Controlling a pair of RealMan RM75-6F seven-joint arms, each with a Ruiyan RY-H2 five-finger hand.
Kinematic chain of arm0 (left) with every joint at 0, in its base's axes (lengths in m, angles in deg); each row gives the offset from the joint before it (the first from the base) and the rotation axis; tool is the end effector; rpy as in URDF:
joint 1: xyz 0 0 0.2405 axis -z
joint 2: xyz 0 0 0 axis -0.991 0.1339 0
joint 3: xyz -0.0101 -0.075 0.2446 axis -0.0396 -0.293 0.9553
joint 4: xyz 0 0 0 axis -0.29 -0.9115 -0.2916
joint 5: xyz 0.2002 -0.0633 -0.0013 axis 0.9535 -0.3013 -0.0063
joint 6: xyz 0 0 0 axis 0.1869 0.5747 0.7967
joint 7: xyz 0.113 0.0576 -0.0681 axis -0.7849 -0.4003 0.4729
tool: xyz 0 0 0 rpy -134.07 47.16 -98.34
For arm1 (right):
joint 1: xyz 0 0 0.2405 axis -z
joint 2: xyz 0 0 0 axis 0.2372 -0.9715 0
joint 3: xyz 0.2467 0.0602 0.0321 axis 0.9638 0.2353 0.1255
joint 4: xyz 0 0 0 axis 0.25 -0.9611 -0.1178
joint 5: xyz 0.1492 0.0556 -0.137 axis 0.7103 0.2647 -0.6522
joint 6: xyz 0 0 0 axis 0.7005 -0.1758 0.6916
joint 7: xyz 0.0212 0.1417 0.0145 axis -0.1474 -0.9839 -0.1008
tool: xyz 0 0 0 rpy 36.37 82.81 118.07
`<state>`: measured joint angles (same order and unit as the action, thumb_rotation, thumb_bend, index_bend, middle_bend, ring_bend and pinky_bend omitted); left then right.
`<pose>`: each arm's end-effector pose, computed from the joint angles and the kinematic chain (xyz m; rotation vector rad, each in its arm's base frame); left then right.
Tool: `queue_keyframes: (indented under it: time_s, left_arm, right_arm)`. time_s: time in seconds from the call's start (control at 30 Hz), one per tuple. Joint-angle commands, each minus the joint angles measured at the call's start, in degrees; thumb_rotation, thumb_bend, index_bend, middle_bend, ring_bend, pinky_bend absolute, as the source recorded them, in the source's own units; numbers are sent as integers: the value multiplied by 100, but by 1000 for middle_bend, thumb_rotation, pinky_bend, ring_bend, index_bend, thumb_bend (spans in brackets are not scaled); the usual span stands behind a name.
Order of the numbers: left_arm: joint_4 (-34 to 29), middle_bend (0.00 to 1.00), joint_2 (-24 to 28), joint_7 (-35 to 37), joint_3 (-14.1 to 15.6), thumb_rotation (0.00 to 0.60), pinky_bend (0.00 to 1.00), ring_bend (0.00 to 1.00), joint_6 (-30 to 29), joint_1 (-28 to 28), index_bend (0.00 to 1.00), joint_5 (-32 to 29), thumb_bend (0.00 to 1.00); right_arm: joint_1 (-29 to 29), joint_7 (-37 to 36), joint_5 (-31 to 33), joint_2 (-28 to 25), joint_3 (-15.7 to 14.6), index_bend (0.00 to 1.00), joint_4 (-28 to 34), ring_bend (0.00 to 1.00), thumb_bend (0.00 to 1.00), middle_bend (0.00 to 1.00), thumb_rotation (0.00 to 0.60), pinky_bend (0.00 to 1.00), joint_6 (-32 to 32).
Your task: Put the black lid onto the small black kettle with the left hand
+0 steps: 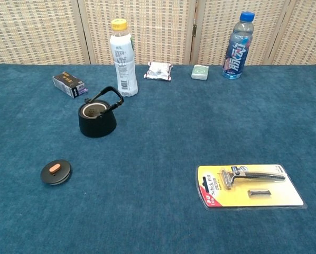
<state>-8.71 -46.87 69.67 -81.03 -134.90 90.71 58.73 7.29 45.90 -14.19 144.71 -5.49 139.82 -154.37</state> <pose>-0.2706 0.1864 0.1381 -1.6225 -0.7095 -0.8933 -0.3111 -0.1839 0.1589 1.4904 -0.9184 0.8881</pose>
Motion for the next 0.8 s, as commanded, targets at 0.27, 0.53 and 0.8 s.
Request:
queue_keyframes:
  time_s: [0.27,0.53,0.8]
  left_arm:
    - [-462,857,244,-113,43,600,954,718,537,420,200,262,79]
    - [-596,994,135,-607,2,600,1000,857,1034,705,179,133,54]
    - [-624,1000,-94,-940,-9,600,1000,915,1475,906,188,-165,53]
  right_arm:
    - [-8,-62,-8,-13,4,264,-7,268,84,297,600,389,-3]
    - [19,-26,23,4,37,265,-21,268,84,297,600,389,-77]
    - [59,3,28,-3,55,265,10,268,84,297,600,389,-163]
